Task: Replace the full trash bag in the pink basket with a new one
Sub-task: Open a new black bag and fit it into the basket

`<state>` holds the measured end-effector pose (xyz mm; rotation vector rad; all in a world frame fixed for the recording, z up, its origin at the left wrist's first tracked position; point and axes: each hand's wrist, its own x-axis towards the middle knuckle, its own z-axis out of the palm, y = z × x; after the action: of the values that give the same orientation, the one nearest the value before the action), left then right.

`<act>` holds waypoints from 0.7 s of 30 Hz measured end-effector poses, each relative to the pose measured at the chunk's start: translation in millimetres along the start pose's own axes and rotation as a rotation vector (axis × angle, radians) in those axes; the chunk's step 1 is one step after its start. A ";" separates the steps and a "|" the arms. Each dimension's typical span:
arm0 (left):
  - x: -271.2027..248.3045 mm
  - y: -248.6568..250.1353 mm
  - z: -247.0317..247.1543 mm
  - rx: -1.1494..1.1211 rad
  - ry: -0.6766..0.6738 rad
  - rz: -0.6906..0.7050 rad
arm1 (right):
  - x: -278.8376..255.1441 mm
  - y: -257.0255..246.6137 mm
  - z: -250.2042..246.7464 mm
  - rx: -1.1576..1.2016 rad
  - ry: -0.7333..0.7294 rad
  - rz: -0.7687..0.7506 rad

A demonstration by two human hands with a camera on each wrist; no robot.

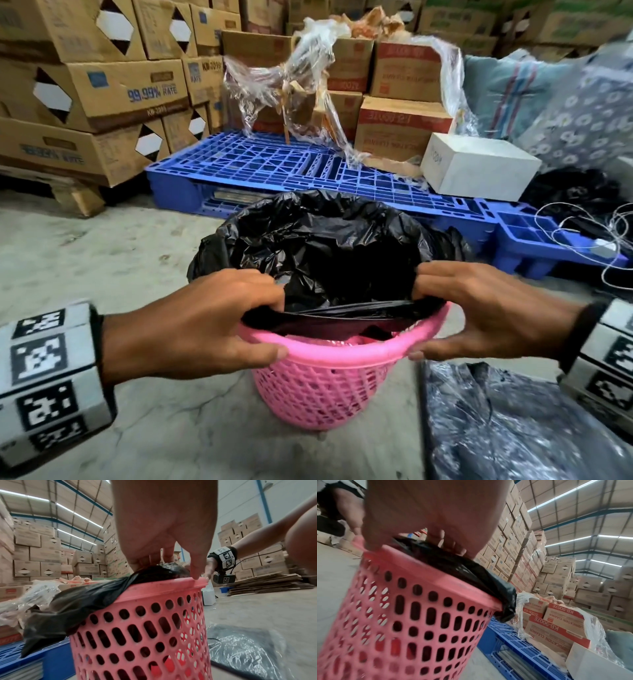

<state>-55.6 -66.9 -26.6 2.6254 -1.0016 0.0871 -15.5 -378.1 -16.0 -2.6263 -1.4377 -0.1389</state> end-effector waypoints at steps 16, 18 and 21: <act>-37.6 32.4 13.6 0.673 -0.068 0.234 | -37.0 -18.0 45.1 -0.328 0.322 -0.220; -39.5 34.5 15.2 0.678 -0.088 0.221 | -37.3 -18.1 47.2 -0.344 0.326 -0.229; -38.6 40.6 14.2 0.713 -0.120 0.245 | -38.8 -16.4 46.8 -0.360 0.320 -0.256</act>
<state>-112.1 -75.3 -35.1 3.1350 -1.5648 0.4181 -49.6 -393.6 -66.6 -2.4968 -1.7511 -0.8784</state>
